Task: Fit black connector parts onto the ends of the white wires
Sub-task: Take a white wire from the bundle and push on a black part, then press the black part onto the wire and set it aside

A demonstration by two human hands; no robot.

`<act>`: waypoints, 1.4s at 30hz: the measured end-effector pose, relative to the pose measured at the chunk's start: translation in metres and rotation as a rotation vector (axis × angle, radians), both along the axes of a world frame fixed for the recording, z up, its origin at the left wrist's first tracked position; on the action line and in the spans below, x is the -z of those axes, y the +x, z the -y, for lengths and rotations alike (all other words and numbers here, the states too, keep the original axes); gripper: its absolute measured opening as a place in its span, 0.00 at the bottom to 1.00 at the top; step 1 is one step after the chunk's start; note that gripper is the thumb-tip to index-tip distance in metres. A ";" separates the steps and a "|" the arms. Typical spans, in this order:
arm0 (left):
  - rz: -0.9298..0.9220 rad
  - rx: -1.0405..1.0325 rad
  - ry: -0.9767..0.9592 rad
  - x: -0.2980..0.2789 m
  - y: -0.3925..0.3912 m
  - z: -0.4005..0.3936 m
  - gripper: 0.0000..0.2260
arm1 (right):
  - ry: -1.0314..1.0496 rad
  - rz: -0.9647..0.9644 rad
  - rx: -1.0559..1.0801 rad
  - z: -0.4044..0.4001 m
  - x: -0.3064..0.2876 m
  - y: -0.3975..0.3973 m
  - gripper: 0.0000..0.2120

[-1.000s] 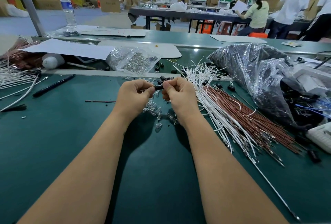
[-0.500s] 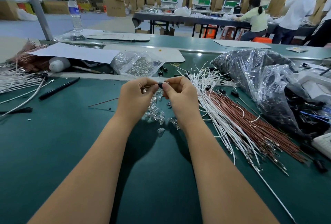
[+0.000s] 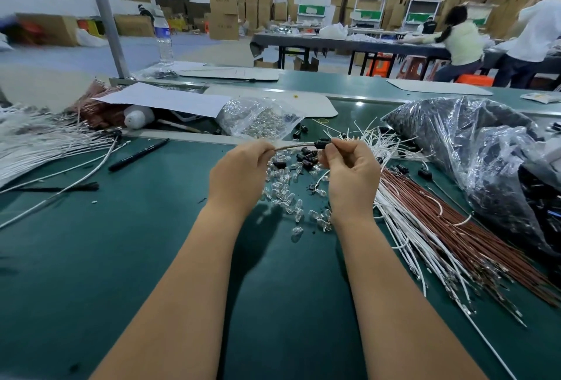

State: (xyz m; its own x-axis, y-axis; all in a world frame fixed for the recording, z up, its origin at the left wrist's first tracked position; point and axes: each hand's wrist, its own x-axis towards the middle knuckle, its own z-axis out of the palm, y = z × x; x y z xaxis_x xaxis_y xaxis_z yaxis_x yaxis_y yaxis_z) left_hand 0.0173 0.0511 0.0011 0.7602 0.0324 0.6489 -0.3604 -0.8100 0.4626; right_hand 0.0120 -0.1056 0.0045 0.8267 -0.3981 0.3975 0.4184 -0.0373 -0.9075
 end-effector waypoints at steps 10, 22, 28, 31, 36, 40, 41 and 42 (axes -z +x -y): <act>0.013 -0.071 -0.119 -0.037 -0.003 -0.025 0.09 | -0.112 -0.066 -0.019 0.003 0.001 -0.001 0.09; 0.266 -0.454 -0.052 -0.036 0.003 -0.144 0.10 | -0.294 -0.079 -0.046 -0.002 0.002 -0.006 0.12; -0.303 -0.593 0.103 0.017 0.006 -0.182 0.09 | -0.275 -0.126 0.011 0.001 0.002 -0.004 0.15; -0.420 -0.660 0.179 0.012 0.006 -0.184 0.10 | -0.284 -0.146 0.028 0.002 0.003 -0.002 0.15; -0.315 -0.653 0.214 -0.014 0.019 -0.155 0.15 | -0.382 -0.173 0.087 0.005 0.006 0.001 0.11; -0.259 -0.303 0.019 -0.035 0.032 -0.093 0.13 | -0.620 -0.238 0.177 0.010 0.011 0.003 0.09; -0.277 -0.209 -0.023 -0.036 0.032 -0.072 0.12 | -0.659 -0.243 0.196 0.012 0.012 0.002 0.09; -0.304 -0.133 -0.045 -0.034 0.030 -0.054 0.11 | -0.691 -0.235 0.218 0.013 0.012 0.003 0.10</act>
State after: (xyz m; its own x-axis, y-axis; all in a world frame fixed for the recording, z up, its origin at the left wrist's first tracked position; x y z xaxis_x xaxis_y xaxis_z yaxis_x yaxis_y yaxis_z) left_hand 0.0475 0.1053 0.0356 0.9060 0.1678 0.3887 -0.0928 -0.8171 0.5690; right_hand 0.0145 -0.1185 -0.0075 0.8515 -0.2868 0.4389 0.1351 -0.6888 -0.7122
